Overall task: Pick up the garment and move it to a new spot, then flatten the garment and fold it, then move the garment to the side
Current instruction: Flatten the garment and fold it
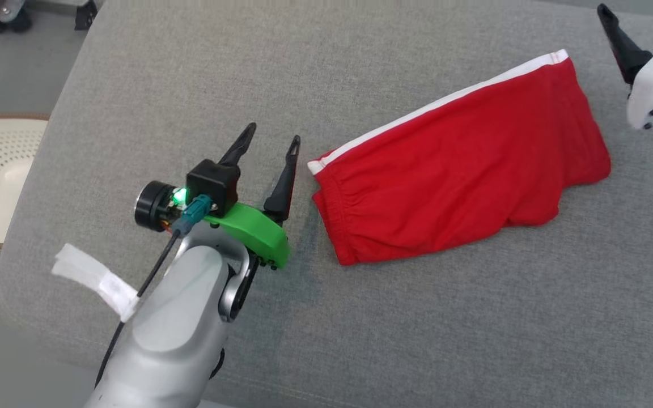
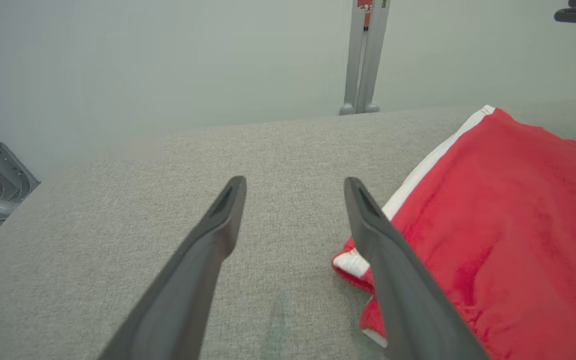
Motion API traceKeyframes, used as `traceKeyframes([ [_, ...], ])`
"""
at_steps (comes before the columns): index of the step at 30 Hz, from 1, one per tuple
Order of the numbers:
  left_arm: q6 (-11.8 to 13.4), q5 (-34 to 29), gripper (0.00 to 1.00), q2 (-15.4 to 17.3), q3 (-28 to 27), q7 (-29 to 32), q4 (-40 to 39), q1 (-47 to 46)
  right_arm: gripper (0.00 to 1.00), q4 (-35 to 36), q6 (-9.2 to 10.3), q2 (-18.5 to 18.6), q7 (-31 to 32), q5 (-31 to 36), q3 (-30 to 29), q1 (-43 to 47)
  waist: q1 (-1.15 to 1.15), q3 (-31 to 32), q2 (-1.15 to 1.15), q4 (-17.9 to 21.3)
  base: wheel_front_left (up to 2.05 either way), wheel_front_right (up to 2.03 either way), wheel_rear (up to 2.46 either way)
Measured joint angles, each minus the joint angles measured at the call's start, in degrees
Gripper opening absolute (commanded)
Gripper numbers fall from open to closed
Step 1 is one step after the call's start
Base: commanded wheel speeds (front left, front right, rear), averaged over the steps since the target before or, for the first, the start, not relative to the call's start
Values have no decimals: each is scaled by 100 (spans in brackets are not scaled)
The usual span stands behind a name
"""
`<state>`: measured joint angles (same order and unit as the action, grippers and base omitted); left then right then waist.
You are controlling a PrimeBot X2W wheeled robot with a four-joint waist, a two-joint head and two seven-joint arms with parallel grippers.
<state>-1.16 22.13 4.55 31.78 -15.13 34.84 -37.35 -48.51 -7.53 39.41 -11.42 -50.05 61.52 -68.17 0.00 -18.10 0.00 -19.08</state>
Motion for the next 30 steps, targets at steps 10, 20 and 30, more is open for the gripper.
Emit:
traceKeyframes([
  [10,115,23,100,-31,-1222,0,-1499,1231,100,773,3,-837,-363,87,-2497,1855,0,737,0,461,0,0,0],
  [20,-323,-312,100,-101,-1667,0,-1815,2530,100,2696,4,-2227,-363,2059,-4876,4664,0,1351,0,1028,0,0,0],
  [30,-335,-520,100,-154,-2093,0,-2098,3452,100,3337,4,-3054,-363,2976,-5414,5968,0,1789,0,1536,0,0,0],
])
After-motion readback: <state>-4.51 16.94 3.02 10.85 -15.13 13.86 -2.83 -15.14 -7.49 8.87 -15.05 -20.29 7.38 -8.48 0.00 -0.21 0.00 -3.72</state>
